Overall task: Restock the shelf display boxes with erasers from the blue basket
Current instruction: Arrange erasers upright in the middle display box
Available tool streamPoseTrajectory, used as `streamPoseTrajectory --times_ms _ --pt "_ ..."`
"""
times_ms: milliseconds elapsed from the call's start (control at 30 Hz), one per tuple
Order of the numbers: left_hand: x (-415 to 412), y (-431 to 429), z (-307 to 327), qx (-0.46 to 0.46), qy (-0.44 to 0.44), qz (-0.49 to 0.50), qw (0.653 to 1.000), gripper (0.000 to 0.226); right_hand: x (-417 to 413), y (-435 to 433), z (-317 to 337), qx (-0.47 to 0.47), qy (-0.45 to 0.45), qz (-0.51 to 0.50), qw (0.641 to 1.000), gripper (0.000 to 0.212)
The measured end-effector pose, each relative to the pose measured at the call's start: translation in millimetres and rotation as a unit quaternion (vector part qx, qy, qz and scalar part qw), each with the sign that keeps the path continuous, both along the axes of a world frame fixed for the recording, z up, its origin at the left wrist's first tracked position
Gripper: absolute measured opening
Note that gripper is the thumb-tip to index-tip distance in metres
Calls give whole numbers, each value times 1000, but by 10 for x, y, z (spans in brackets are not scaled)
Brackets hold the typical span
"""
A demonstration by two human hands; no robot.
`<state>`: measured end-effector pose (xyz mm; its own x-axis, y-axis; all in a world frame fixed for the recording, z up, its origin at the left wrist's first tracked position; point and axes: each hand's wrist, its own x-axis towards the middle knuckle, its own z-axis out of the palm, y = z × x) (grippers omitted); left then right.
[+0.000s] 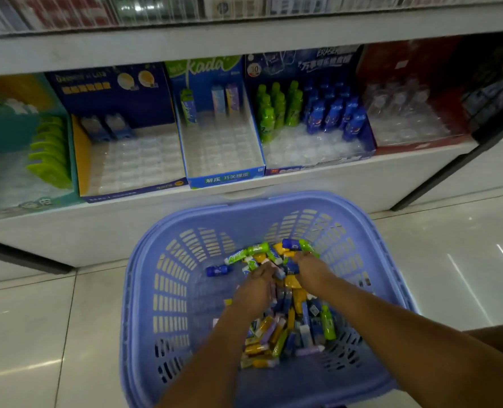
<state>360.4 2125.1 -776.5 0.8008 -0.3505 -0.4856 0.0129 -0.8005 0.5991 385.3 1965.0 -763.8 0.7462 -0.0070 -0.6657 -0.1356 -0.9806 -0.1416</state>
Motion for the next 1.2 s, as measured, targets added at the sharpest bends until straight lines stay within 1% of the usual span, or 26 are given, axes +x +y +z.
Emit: streamPoseTrajectory --times_ms 33,100,167,200,233,267,333,367,433,467,500,533,567,600,633,667,700,767,833,933,1000,1033,1067,1100,1133,1200 --pt "5 -1 -35 9 -29 -16 999 50 2 1 -40 -6 1 2 1000 49" --pt "52 -45 -143 14 -45 -29 998 51 1 -7 -79 -30 25 27 999 44" --pt "121 -122 -169 3 -35 33 999 35 -25 -15 -99 -53 32 63 996 35" --pt "145 -156 -137 -2 -25 68 997 25 -49 -18 -109 -55 29 73 995 34" --pt "165 -170 -147 7 -37 81 996 20 -50 -13 -124 -50 27 76 995 34" --pt "195 -177 -188 12 -42 78 996 18 -66 -8 -116 -38 32 72 996 34" --pt "238 -205 -260 55 -54 28 997 26 -52 30 -45 -7 47 58 997 34" --pt "253 -195 -273 75 -71 26 994 29 -45 42 4 14 52 45 998 34" --pt "267 -166 -275 97 -99 38 990 30 -28 33 95 63 50 13 997 24" --pt "277 -146 -286 94 -111 51 988 29 -19 5 154 85 41 -13 995 18" --pt "275 -120 -265 78 -109 64 989 27 2 -35 229 113 37 -53 991 17" --pt "273 -102 -230 49 -92 78 992 22 20 -83 314 166 50 -117 978 19" --pt "270 -80 -188 12 -60 89 994 17 49 -119 417 250 81 -202 943 23" --pt "280 -56 -150 -31 -24 94 995 14 55 -162 535 341 123 -283 888 27" --pt "306 -22 -90 -62 10 92 994 11 64 -194 662 416 155 -333 832 33" --pt "352 7 -4 -79 45 88 992 10 62 -224 764 466 168 -353 794 40" --pt "406 37 112 -88 77 81 990 15 63 -241 856 501 169 -355 771 45" --pt "532 98 390 -105 125 56 985 23 88 -213 1038 551 154 -343 745 45" --pt "605 191 753 -146 153 54 976 20 124 -127 1227 590 138 -318 729 44" --pt "597 465 1346 -271 181 99 940 13 167 63 1542 629 115 -282 715 45" --pt "547 722 1703 -360 178 127 907 8 184 224 1766 658 123 -266 693 40" --pt "514 856 1867 -402 170 146 888 5 200 314 1874 670 123 -251 688 38" --pt "483 981 2013 -437 153 165 871 4 223 418 1976 672 111 -233 694 36" --pt "457 1094 2141 -465 130 188 855 2 250 536 2076 661 86 -213 714 34" --pt "434 1195 2245 -488 100 218 839 3 286 669 2160 639 43 -191 744 31" --pt "419 1359 2381 -523 28 300 797 6 407 950 2290 576 -73 -162 798 28"
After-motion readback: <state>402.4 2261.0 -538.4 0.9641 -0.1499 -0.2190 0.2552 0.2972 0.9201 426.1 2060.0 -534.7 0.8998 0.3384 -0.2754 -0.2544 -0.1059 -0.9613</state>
